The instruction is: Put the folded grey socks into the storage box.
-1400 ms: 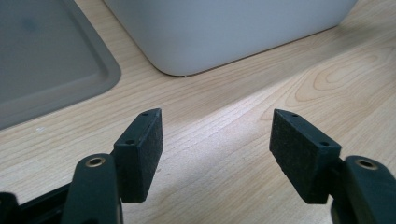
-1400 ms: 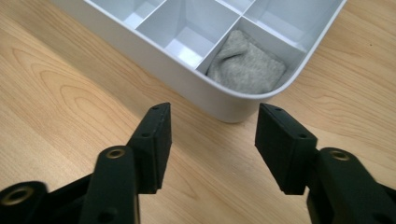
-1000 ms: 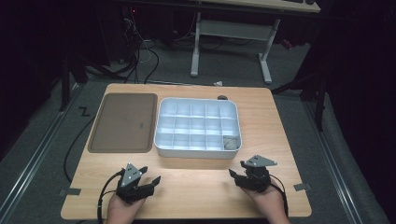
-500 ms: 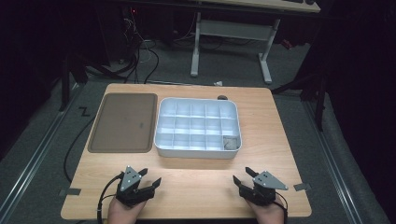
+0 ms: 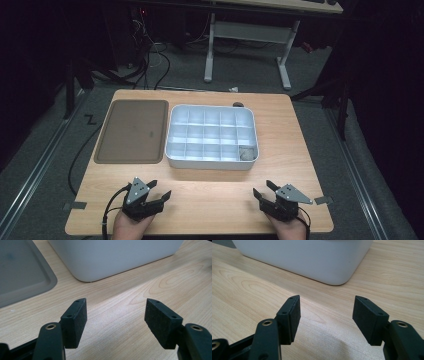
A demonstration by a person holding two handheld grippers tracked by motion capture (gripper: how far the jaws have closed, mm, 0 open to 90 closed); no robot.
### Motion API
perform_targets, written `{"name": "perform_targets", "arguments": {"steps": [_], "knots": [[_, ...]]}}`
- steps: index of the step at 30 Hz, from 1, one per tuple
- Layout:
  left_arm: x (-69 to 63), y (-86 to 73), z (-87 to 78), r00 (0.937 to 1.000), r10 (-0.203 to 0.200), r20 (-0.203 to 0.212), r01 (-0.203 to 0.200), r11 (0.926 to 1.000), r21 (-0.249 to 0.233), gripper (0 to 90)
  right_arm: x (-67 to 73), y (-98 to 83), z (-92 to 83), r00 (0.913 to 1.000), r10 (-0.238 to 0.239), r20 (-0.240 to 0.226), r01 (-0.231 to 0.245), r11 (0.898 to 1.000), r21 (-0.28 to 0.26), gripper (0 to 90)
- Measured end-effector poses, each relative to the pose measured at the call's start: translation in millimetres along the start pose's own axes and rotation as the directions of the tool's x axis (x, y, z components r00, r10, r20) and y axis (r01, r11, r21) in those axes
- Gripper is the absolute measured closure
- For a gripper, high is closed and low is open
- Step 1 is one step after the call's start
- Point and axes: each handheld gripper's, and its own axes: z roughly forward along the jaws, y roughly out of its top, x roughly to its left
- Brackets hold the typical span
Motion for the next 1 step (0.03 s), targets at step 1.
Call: {"name": "perform_targets", "arguments": {"steps": [1], "knots": [[-0.2, 0.1, -0.2, 1.0000, 0.000, 0.001, 0.000, 1.0000, 0.000, 35.1, 0.2, 0.0, -0.3, 1.0000, 0.000, -0.001, 0.000, 1.000, 0.003, 39.9]]}}
